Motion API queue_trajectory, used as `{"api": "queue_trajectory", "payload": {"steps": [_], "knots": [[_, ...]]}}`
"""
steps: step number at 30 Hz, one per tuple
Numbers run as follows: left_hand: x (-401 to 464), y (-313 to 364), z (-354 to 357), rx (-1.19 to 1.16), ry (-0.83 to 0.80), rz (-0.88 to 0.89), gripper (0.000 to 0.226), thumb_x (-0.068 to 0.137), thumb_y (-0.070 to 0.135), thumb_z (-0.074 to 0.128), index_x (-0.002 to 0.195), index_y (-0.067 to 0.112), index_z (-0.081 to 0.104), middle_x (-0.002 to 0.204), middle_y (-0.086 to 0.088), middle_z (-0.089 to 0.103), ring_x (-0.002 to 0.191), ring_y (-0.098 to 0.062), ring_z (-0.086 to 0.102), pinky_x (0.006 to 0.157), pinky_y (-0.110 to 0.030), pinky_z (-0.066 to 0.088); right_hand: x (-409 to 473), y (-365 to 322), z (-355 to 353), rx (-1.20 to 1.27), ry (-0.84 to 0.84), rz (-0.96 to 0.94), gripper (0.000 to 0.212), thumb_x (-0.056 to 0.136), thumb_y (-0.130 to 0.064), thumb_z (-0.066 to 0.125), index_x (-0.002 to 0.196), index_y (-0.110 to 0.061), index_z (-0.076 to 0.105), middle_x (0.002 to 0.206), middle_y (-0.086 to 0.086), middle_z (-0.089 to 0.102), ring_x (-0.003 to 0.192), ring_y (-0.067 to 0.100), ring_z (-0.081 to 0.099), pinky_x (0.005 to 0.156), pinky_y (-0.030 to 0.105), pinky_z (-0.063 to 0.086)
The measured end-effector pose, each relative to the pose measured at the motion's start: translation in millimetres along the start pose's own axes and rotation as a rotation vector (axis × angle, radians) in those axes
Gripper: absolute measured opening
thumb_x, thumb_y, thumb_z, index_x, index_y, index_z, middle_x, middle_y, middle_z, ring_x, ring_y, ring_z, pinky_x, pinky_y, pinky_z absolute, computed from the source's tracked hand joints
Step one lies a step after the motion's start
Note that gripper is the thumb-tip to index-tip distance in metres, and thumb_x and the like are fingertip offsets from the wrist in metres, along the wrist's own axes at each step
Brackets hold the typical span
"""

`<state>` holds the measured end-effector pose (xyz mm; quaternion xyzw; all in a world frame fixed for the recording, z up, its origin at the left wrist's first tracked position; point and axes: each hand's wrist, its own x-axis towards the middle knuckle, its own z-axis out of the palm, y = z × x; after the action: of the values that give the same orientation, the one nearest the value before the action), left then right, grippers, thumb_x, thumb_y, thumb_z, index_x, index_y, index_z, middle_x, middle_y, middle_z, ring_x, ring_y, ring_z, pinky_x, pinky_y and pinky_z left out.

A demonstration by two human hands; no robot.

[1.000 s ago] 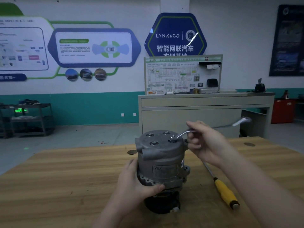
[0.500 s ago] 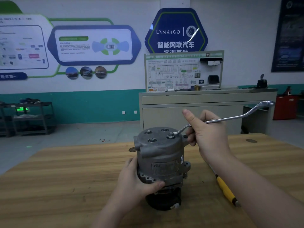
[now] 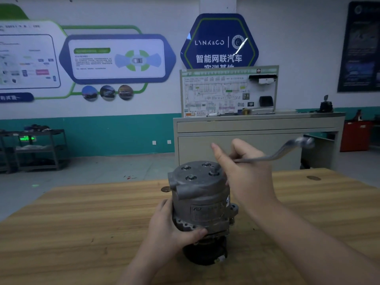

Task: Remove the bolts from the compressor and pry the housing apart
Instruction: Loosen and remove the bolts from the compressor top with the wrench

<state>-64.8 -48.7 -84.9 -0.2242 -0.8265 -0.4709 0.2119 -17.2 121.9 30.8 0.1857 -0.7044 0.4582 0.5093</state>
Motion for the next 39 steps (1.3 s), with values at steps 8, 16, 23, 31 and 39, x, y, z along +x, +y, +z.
{"api": "queue_trajectory", "payload": {"steps": [8, 16, 23, 31, 39], "knots": [[0.0, -1.0, 1.0, -0.02, 0.001, 0.001, 0.083, 0.037, 0.084, 0.073, 0.11, 0.048, 0.054, 0.107, 0.031, 0.05, 0.104, 0.011, 0.05, 0.08, -0.006, 0.041, -12.1, 11.5, -5.6, -0.22, -0.228, -0.288, 0.06, 0.08, 0.003, 0.065, 0.059, -0.037, 0.025, 0.047, -0.017, 0.037, 0.044, -0.002, 0.039, 0.047, 0.004, 0.028], [1.1, 1.7, 1.9, 0.006, 0.0, 0.001, 0.083, 0.033, 0.09, 0.066, 0.104, 0.05, 0.052, 0.107, 0.037, 0.045, 0.103, 0.013, 0.049, 0.078, -0.008, 0.04, 28.2, 46.7, -24.6, 0.89, -0.276, 0.998, 0.033, 0.086, -0.012, 0.059, 0.059, -0.017, 0.042, 0.044, 0.002, 0.045, 0.029, 0.005, 0.036, 0.028, 0.012, 0.024], [-0.8, 0.9, -1.3, -0.024, -0.02, -0.018, 0.079, 0.039, 0.078, 0.076, 0.108, 0.05, 0.051, 0.107, 0.035, 0.047, 0.104, 0.015, 0.048, 0.078, -0.004, 0.04, 56.2, 41.7, -19.9, 0.949, -0.075, 0.915, 0.032, 0.086, -0.016, 0.064, 0.065, -0.02, 0.041, 0.041, -0.004, 0.045, 0.027, 0.0, 0.035, 0.026, 0.011, 0.023], [-1.0, 1.3, 0.8, -0.008, -0.013, -0.003, 0.079, 0.039, 0.075, 0.077, 0.109, 0.047, 0.052, 0.11, 0.022, 0.051, 0.105, 0.014, 0.046, 0.08, -0.001, 0.037, 17.5, 24.0, -13.1, 0.466, 0.027, 0.503, 0.046, 0.091, -0.016, 0.063, 0.057, -0.017, 0.032, 0.039, 0.002, 0.051, 0.029, 0.01, 0.041, 0.031, 0.016, 0.029], [-0.9, 2.0, 1.0, -0.001, -0.019, 0.002, 0.08, 0.038, 0.08, 0.075, 0.109, 0.052, 0.049, 0.11, 0.028, 0.049, 0.106, 0.016, 0.045, 0.08, -0.001, 0.037, 7.0, 2.9, -10.5, 0.097, -0.028, 0.12, 0.047, 0.091, -0.014, 0.063, 0.053, -0.01, 0.035, 0.045, 0.014, 0.048, 0.04, 0.026, 0.048, 0.041, 0.036, 0.041]]}}
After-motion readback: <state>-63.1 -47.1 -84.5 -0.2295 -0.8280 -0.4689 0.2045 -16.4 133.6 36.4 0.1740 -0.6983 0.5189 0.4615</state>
